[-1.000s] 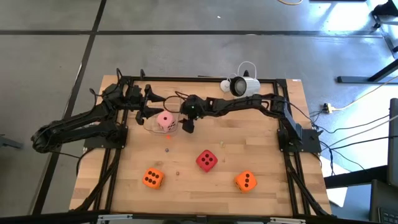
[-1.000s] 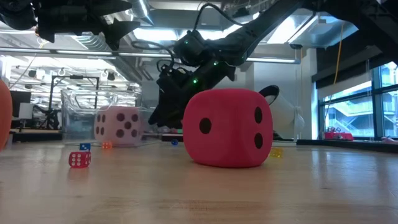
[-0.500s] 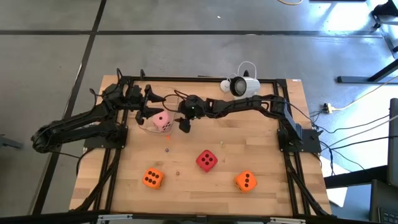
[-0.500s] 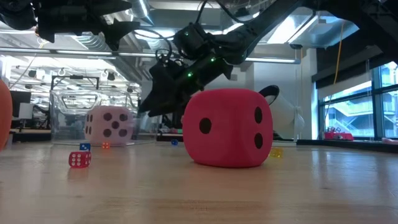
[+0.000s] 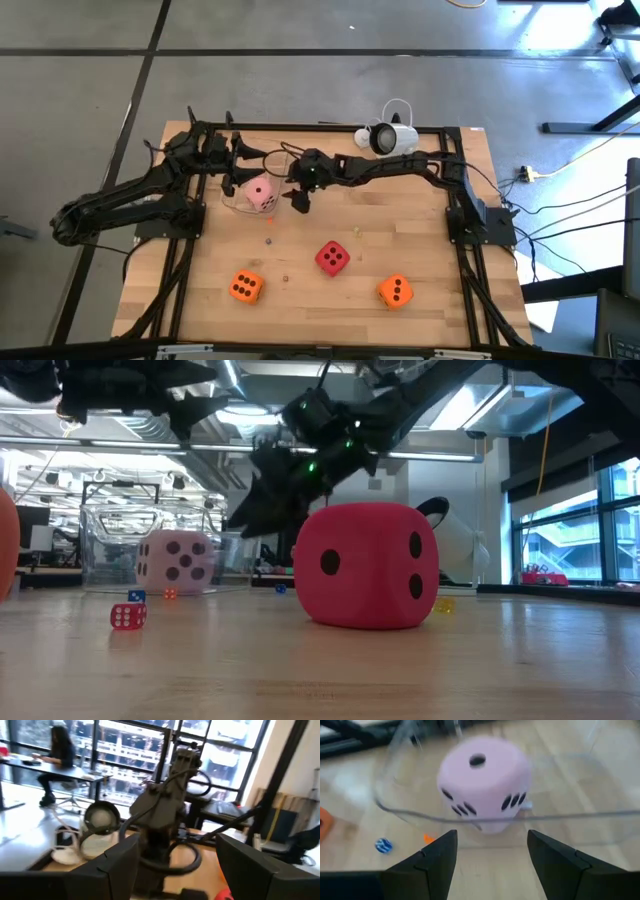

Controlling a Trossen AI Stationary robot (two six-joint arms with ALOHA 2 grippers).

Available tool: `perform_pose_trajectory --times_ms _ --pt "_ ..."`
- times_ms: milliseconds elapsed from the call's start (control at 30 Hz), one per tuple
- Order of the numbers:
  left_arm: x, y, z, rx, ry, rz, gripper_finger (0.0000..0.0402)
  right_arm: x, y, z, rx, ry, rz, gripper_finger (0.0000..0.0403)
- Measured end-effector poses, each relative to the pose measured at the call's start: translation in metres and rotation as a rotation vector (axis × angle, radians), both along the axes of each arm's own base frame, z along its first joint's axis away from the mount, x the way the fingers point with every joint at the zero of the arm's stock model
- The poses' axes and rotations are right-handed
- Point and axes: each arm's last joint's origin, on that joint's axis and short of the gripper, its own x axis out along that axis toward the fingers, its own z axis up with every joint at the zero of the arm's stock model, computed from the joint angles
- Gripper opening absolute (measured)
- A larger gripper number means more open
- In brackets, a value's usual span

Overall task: Pick & Place Dice
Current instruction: Put the small blue die into the transparent bin

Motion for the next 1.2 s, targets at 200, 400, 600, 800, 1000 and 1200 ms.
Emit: perform_pose_trajectory --times_ms 200,400,600,800,1000,1200 --pt "0.005 0.005 0.022 -0.001 0.179 0.065 0.0253 -0.011 0.003 0.052 -0.04 -0.118 0.019 0.0242" --pt "0.021 0.021 0.026 -0.028 0.308 0.099 0.0253 -0.033 0.014 0.104 -0.059 -0.247 0.096 0.0242" --pt "0.04 0.047 0.011 -0.104 0.379 0.049 0.0253 -0.079 0.023 0.141 -0.058 -0.406 0.141 0.0242" --pt "0.056 0.072 0.01 -0.143 0.537 0.088 0.0253 -0.142 0.027 0.157 -0.111 -0.477 0.055 0.0242" --pt "0.085 0.089 0.03 -0.127 0.65 0.061 0.0253 -0.208 0.035 0.173 -0.157 -0.577 -0.04 0.0242" --pt "0.12 0.102 0.04 -0.081 0.855 0.07 0.0253 -0.266 0.042 0.179 -0.189 -0.681 -0.124 0.0242"
